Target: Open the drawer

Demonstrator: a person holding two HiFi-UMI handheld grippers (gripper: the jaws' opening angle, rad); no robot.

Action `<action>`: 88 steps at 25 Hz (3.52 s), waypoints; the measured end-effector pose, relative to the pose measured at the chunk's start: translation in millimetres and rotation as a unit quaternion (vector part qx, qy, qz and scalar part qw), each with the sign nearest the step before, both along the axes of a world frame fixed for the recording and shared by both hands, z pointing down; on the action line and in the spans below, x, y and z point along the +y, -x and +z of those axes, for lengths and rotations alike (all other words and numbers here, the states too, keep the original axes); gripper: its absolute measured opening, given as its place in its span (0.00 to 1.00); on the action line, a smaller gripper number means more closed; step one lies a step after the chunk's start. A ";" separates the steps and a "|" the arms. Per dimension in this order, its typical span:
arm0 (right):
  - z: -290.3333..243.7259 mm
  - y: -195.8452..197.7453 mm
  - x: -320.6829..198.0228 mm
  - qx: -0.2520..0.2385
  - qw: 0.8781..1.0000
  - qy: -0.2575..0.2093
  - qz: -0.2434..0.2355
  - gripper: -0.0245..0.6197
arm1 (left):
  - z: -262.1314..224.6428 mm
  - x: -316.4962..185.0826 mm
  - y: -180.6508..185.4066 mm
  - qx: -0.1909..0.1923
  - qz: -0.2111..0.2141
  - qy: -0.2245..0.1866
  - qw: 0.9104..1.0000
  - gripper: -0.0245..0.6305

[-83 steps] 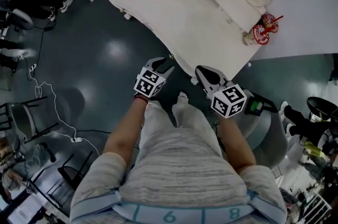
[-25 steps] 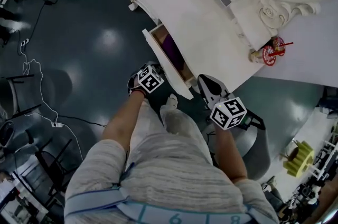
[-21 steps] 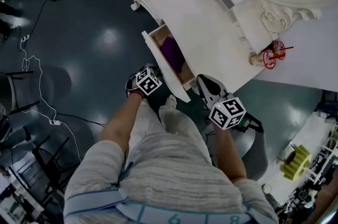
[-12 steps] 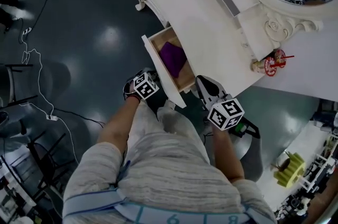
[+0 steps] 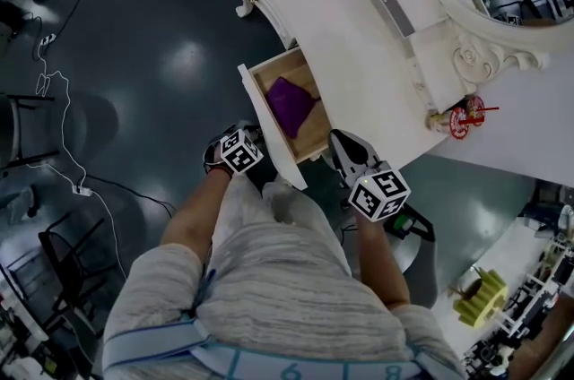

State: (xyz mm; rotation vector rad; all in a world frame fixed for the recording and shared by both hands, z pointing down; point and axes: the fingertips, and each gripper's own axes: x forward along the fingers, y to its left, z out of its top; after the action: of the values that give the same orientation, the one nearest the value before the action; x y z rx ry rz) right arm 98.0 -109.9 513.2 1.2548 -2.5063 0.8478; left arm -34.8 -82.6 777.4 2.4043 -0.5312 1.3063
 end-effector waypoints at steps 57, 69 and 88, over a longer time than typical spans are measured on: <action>-13.8 6.4 -3.1 -0.013 1.000 -0.016 -0.019 0.05 | -115.2 -7.3 37.9 0.069 -0.102 -0.068 0.990 0.32; -31.0 5.3 3.5 -0.025 0.999 -0.036 -0.023 0.05 | -267.9 -48.2 -18.6 0.272 -0.150 -0.156 0.938 0.26; -41.1 2.7 18.4 -0.004 0.997 -0.059 -0.044 0.05 | -317.1 -36.5 -46.3 0.320 -0.127 -0.178 0.922 0.06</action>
State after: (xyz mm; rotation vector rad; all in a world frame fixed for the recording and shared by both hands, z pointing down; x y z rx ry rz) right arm 95.3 -91.4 472.1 1.1676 -2.6296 0.6953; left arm 11.5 -119.1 460.3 2.7250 -0.8921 0.2828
